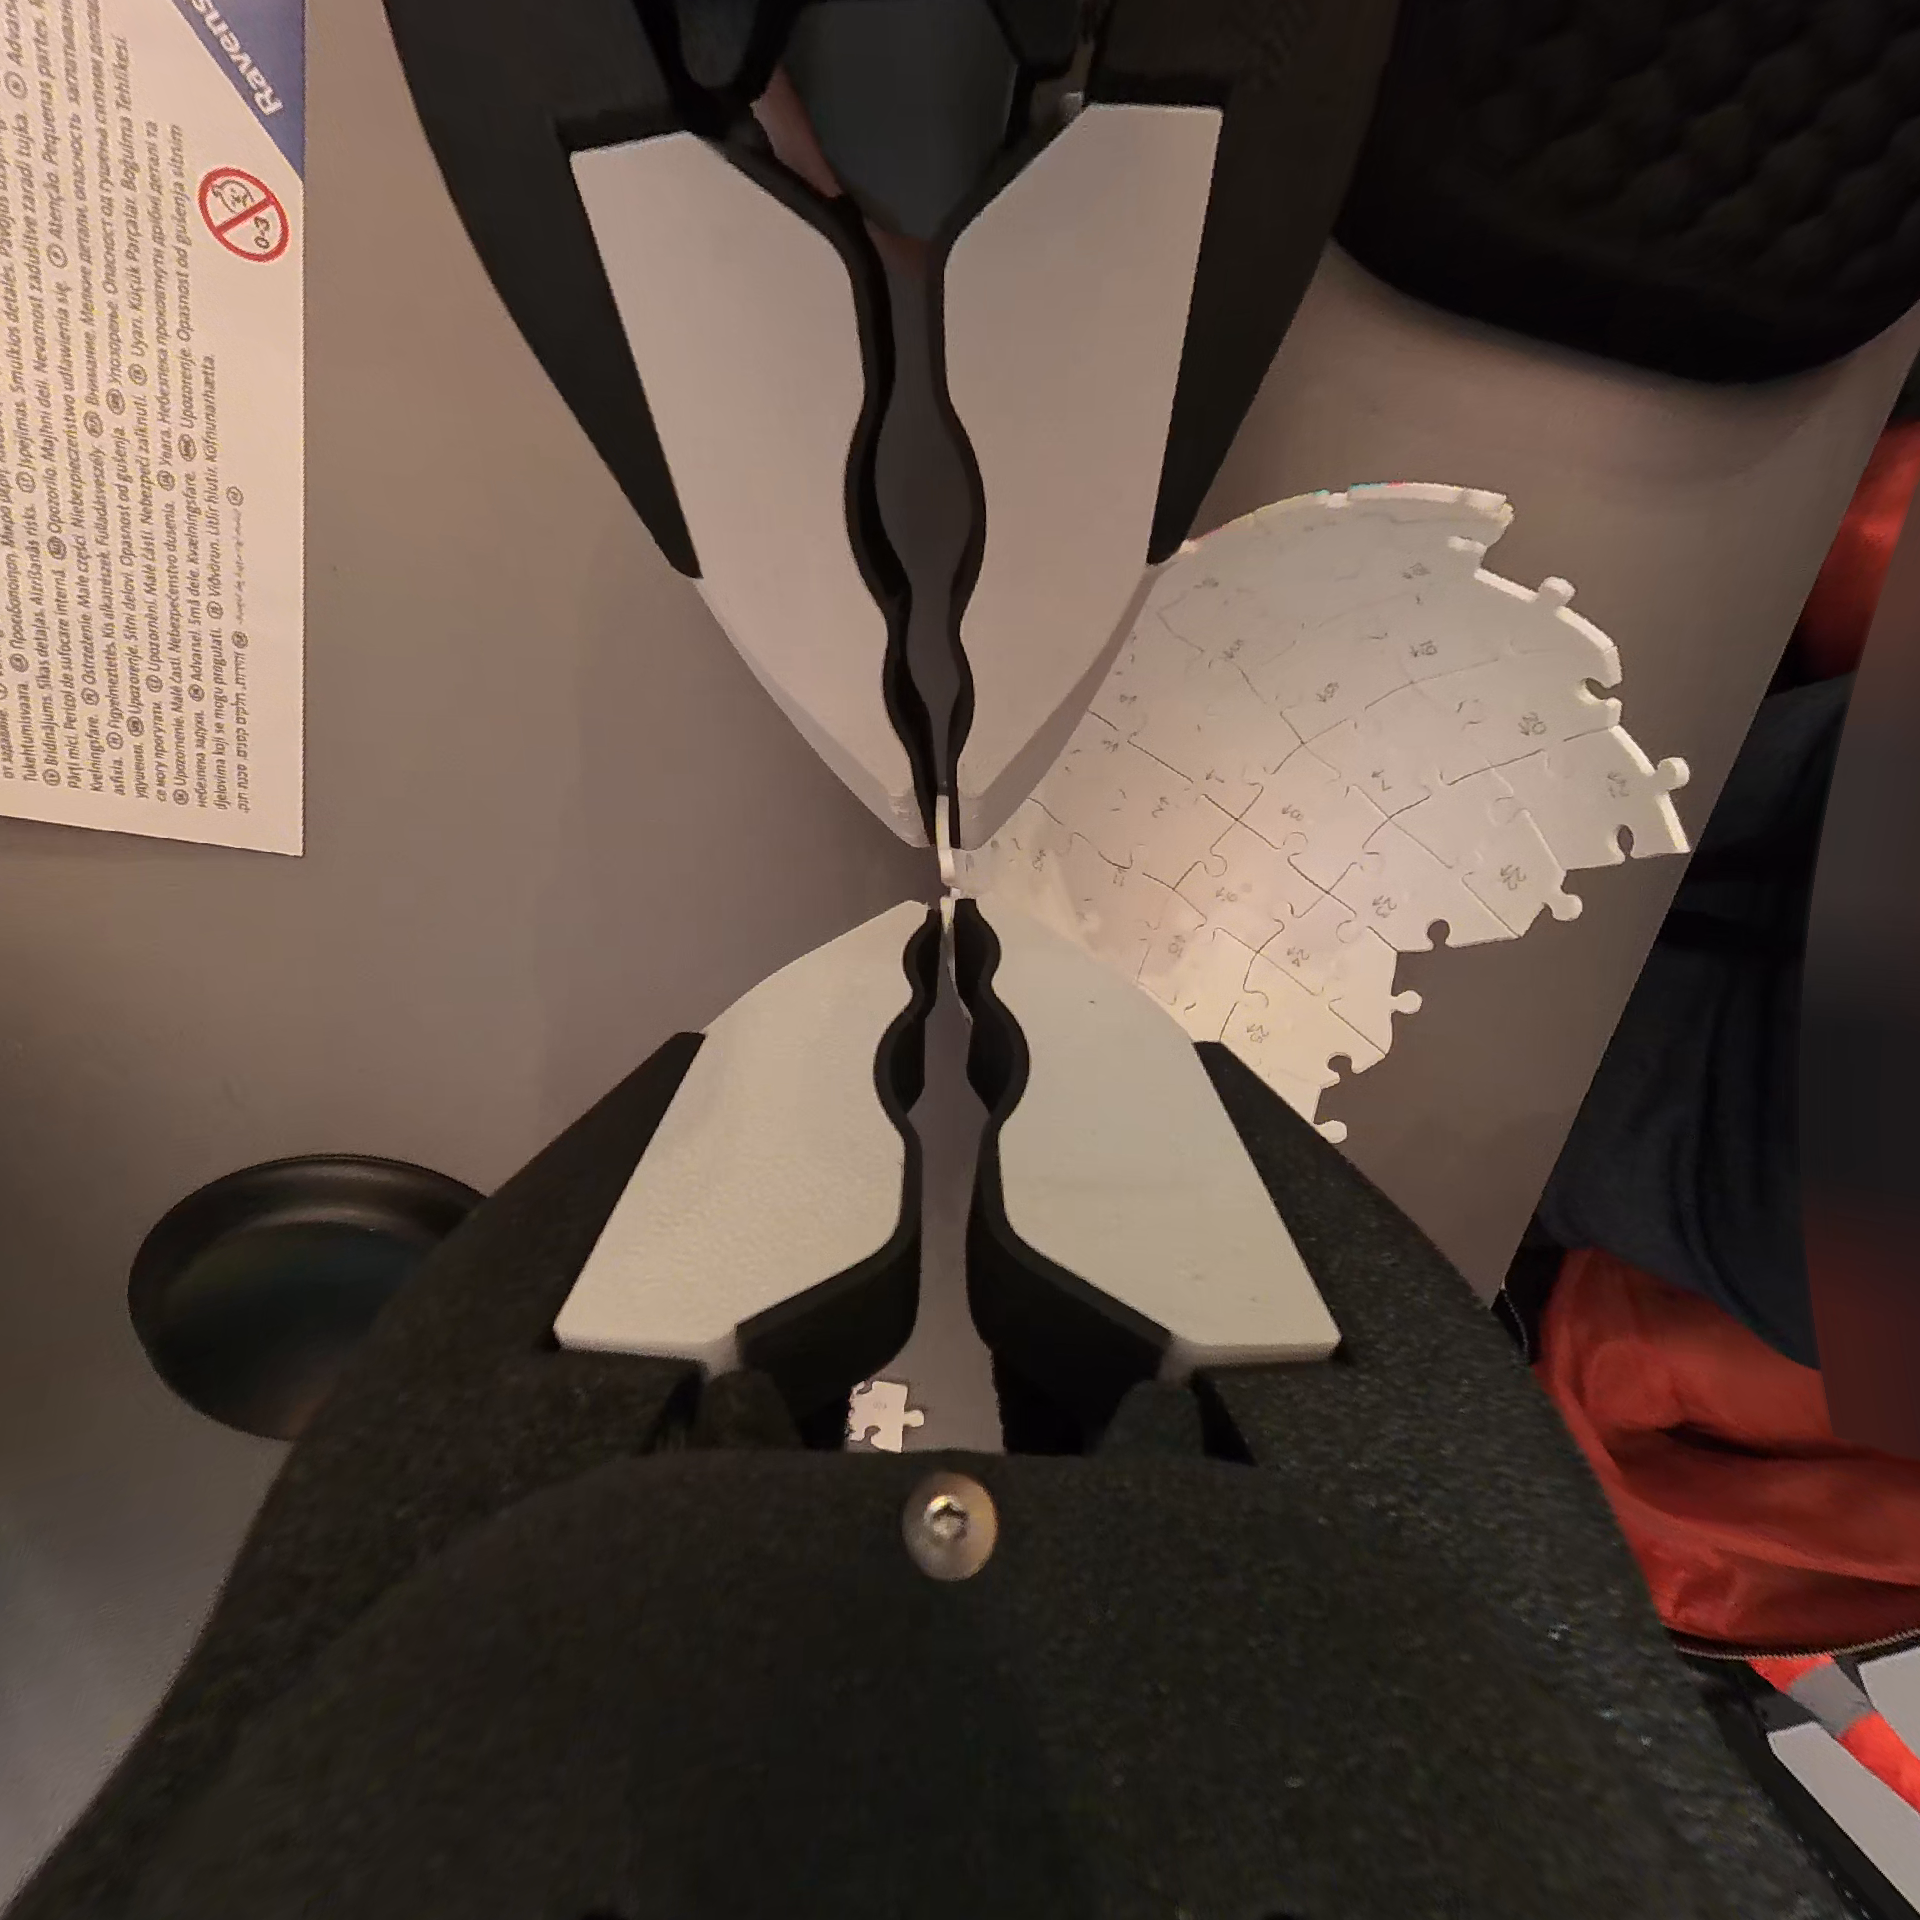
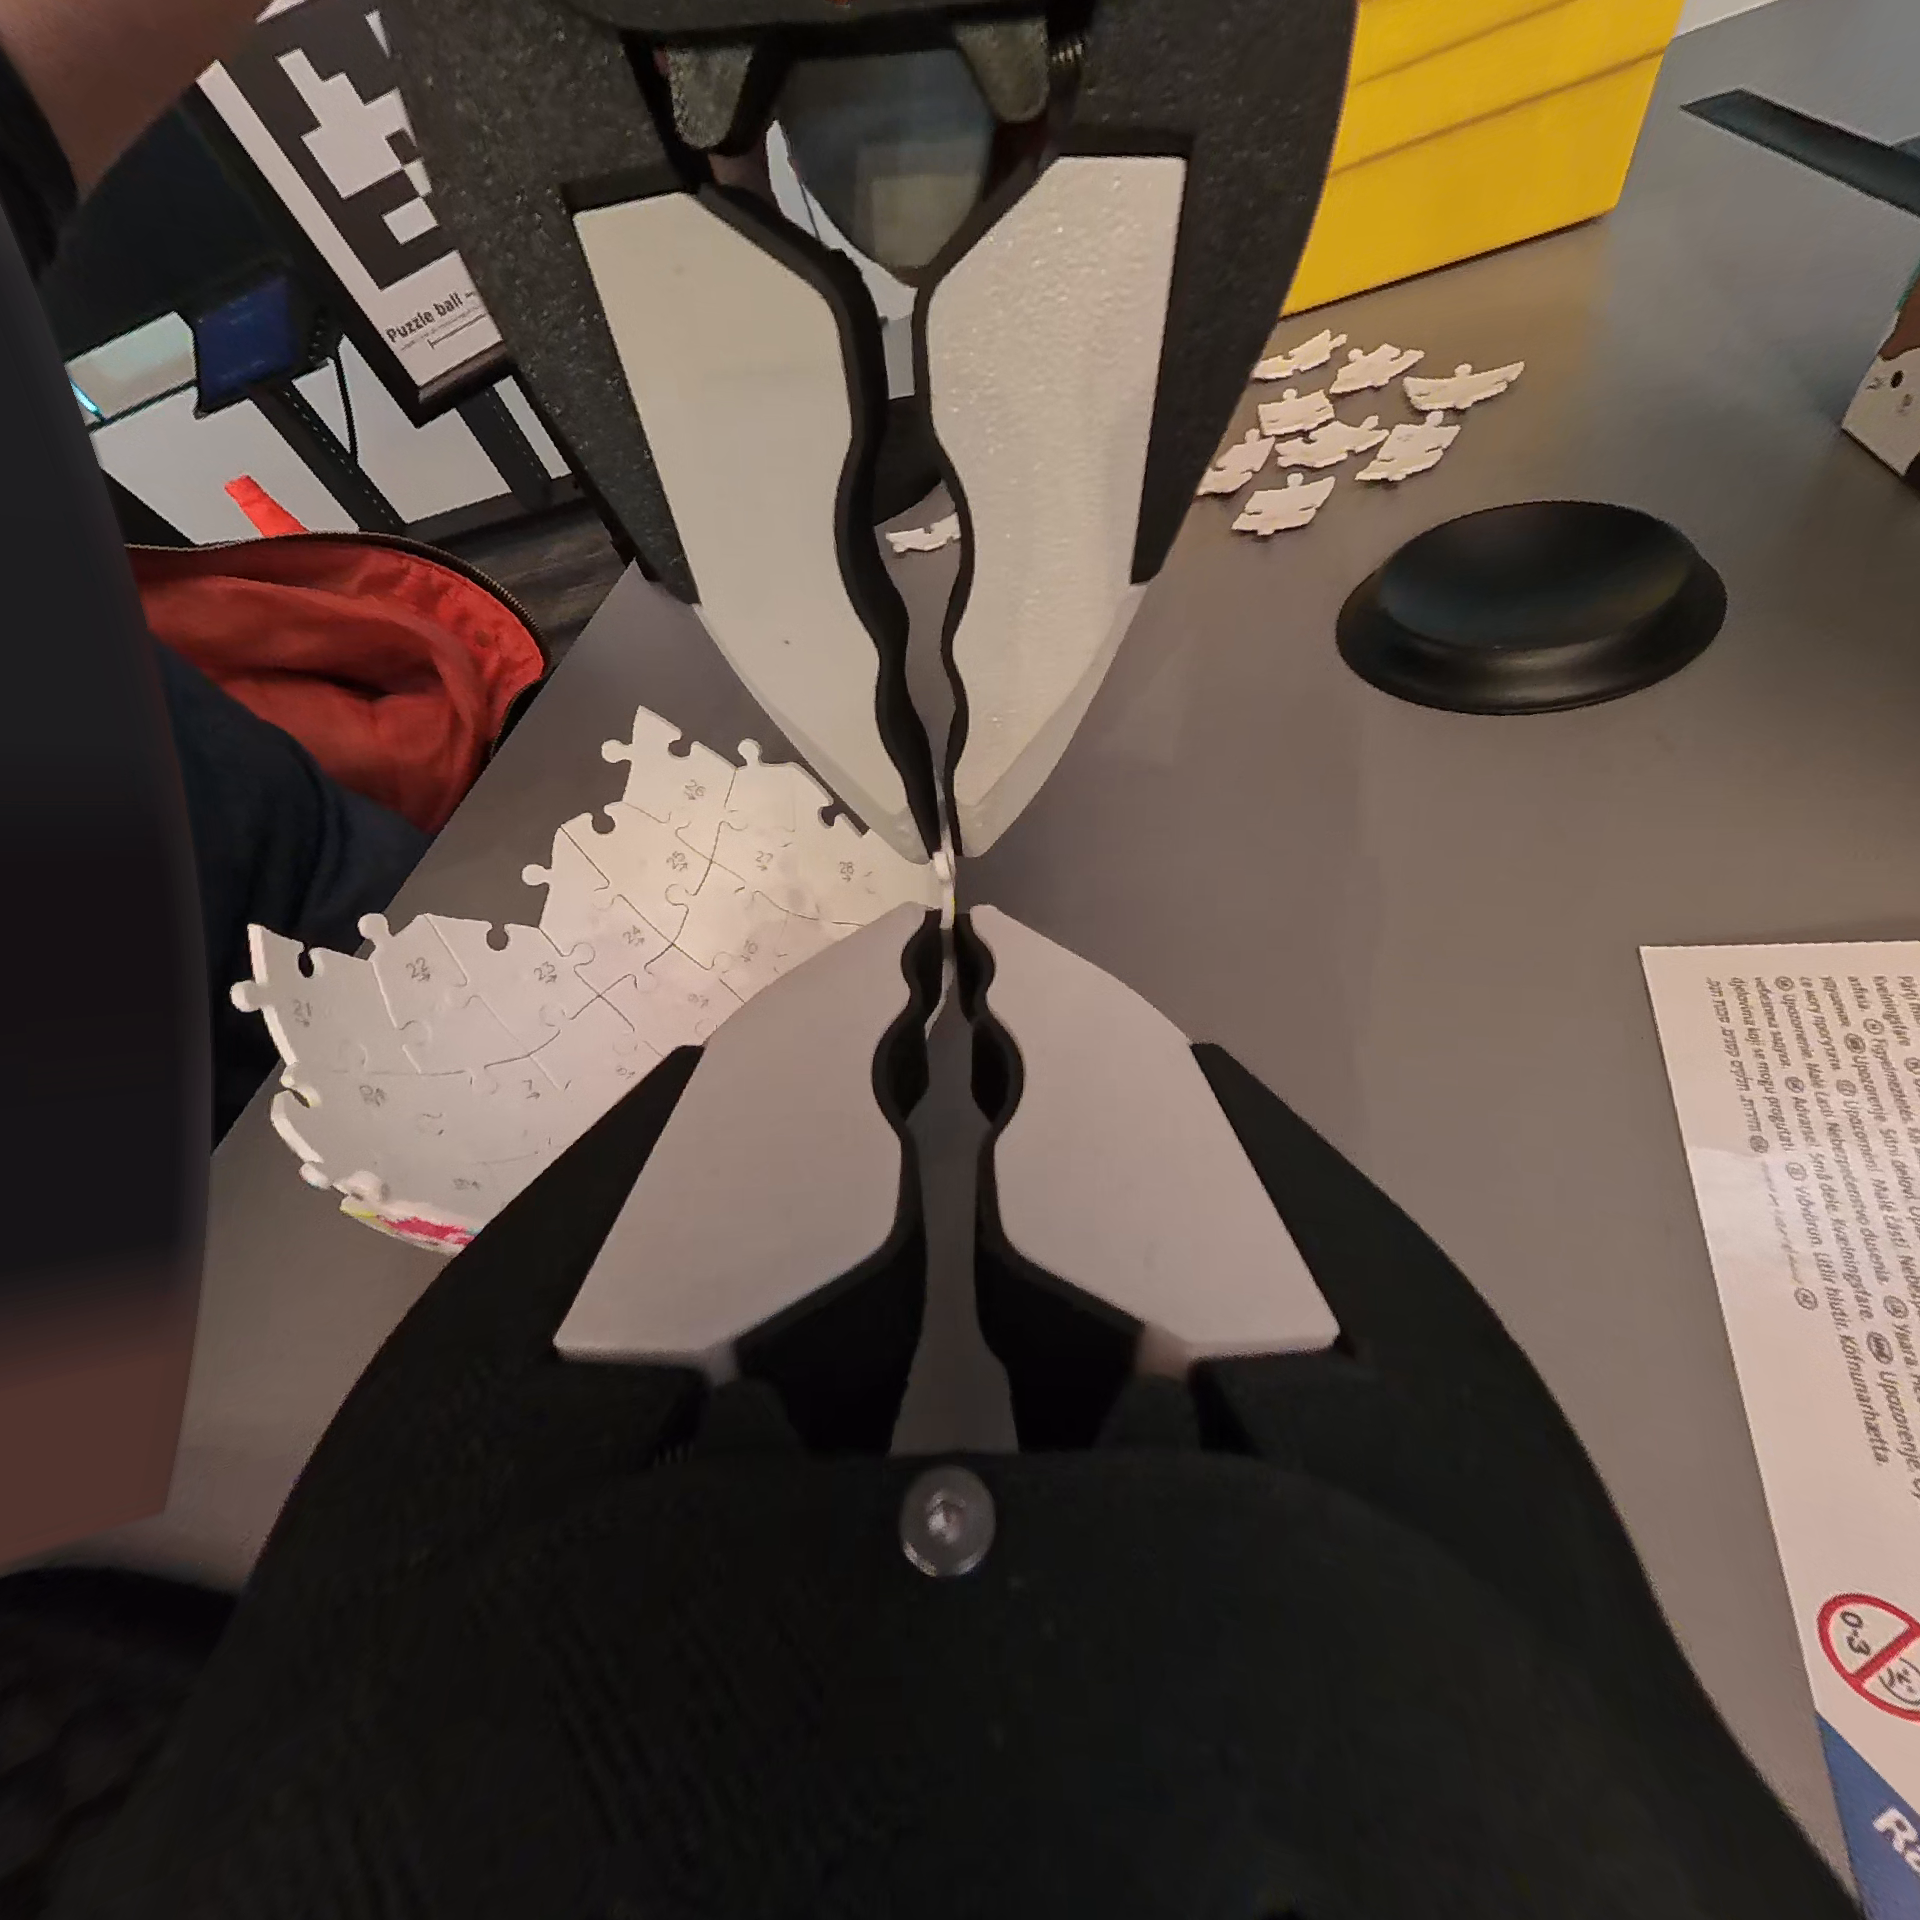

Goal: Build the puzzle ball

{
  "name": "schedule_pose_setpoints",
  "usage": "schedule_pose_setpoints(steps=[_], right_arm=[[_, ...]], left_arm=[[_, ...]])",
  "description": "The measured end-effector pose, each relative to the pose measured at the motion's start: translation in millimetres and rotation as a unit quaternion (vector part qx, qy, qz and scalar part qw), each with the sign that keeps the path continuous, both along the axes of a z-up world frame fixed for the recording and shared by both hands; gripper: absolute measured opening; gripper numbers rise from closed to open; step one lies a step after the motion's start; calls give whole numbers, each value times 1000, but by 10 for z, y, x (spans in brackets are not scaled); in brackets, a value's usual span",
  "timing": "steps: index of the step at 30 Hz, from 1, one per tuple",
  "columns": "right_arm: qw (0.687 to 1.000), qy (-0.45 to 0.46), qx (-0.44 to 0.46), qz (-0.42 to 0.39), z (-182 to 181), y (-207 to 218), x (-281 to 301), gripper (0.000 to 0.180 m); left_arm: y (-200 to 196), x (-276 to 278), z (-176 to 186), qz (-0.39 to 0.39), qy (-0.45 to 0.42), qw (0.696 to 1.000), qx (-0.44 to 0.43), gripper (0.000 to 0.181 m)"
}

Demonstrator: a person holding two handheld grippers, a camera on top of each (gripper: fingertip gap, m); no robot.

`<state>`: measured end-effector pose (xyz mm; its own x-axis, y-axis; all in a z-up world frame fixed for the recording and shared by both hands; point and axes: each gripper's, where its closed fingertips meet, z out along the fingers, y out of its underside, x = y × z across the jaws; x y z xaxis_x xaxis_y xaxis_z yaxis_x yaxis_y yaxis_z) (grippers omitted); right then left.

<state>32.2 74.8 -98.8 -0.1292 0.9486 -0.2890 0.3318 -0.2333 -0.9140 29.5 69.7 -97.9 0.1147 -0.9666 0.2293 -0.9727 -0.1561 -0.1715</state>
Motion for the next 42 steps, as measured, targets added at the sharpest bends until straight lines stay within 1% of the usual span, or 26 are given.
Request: schedule_pose_setpoints(steps=[13, 25, 42], right_arm=[[1000, -15, 6, -6, -43, 2, -26, 3], [1000, -15, -10, -15, -43, 22, -36, 3], [999, -21, -14, -23, -57, 41, -41, 3]], left_arm=[[26, 4, -20, 2, -2, 1000, -11, 3], [30, 2, -42, 1, -1, 1000, -19, 3], [58, -6, -66, -15, -5, 1000, 3, 2]])
